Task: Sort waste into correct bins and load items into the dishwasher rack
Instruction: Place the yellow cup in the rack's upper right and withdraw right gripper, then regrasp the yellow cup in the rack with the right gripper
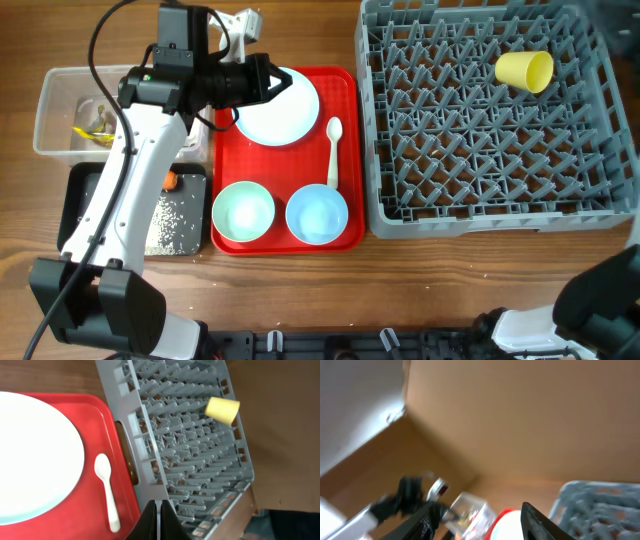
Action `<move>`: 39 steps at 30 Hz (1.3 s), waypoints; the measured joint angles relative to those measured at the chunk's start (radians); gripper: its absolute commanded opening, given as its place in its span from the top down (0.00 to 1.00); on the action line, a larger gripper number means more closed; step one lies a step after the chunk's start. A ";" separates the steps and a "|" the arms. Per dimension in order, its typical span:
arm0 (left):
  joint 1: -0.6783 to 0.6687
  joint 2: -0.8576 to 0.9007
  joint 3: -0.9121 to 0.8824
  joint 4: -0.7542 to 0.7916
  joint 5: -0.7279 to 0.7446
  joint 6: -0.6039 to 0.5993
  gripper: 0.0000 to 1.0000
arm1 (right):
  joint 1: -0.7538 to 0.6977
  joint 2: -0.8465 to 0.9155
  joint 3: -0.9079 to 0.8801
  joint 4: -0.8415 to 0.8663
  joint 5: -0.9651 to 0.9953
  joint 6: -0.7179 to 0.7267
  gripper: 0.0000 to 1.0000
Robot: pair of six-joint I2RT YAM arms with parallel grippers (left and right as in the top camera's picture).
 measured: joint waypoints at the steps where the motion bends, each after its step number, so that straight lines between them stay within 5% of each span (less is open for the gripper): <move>1: 0.000 0.000 0.000 0.002 -0.008 -0.003 0.96 | -0.017 0.000 0.006 -0.075 0.021 -0.038 0.45; 6: 0.000 0.000 0.000 -0.001 -0.066 -0.012 0.95 | -0.028 -0.002 0.041 -0.641 0.208 -0.391 0.37; 10: -0.002 0.000 0.000 -0.021 -0.124 -0.015 0.92 | 0.017 -0.002 0.043 -1.011 0.591 -0.742 0.30; 19: -0.044 0.000 0.000 -0.037 -0.361 -0.018 0.87 | 0.244 -0.002 0.043 -1.168 0.938 -1.083 0.26; 25: -0.047 0.010 0.000 -0.011 -0.454 -0.018 0.88 | 0.296 0.003 0.043 -1.175 1.127 -1.154 0.27; 34: -0.047 0.098 0.000 -0.009 -0.475 -0.018 0.90 | 0.295 0.177 0.043 -1.163 1.160 -1.218 0.32; 39: -0.047 0.098 0.000 -0.003 -0.478 -0.018 0.89 | 0.295 0.210 0.043 -1.118 1.157 -1.232 0.53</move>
